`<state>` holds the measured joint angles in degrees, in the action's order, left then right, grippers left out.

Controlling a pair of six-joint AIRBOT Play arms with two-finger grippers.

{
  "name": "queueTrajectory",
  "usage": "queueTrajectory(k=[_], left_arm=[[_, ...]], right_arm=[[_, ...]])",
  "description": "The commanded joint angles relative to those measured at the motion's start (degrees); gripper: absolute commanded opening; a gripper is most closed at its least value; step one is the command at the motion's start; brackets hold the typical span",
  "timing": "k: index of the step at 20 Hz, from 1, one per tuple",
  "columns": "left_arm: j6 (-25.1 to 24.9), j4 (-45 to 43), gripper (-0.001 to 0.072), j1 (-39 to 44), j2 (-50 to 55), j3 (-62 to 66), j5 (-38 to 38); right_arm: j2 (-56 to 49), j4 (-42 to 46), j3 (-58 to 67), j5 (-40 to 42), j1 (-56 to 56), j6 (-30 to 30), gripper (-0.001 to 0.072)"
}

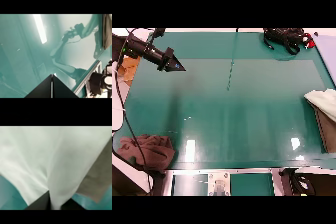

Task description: Fold the shirts.

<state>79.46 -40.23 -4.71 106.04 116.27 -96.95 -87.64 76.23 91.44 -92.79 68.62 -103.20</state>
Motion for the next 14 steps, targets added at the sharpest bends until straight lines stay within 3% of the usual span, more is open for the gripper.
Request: queueTrajectory(k=[1,4,5,6,7,8,14], left_arm=[[-0.04,0.00,0.0020,-0.02,-0.02,-0.02,0.04],[-0.04,2.29,0.0020,-0.02,-0.02,0.04,0.00],[-0.02,3.96,0.0020,-0.02,-0.13,0.37,-0.13],[0.02,5.03,0.0019,-0.02,-0.50,0.50,0.09],[0.09,4.96,0.0019,-0.02,-1.44,0.70,1.07],[0.22,4.24,0.0019,-0.04,-2.62,0.70,2.29],[4.79,-11.28,0.0018,0.35,-14.38,-3.15,2.99]], right_arm=[[-0.35,11.56,-8.52,-1.42,0.17,-0.28,0.0650],[-1.31,8.35,-8.28,-3.32,-0.44,-0.31,0.0637],[-1.31,5.18,-6.71,-3.30,-1.42,-0.31,0.0529],[-1.29,1.75,-4.63,-3.26,-3.10,-0.28,0.0243],[-1.27,-1.31,-2.58,-3.04,-5.18,0.00,0.0085],[-1.25,-3.48,-0.48,-2.75,-7.82,0.44,0.0028],[3.65,-6.80,-1.46,6.38,-32.11,5.64,0.0018]])
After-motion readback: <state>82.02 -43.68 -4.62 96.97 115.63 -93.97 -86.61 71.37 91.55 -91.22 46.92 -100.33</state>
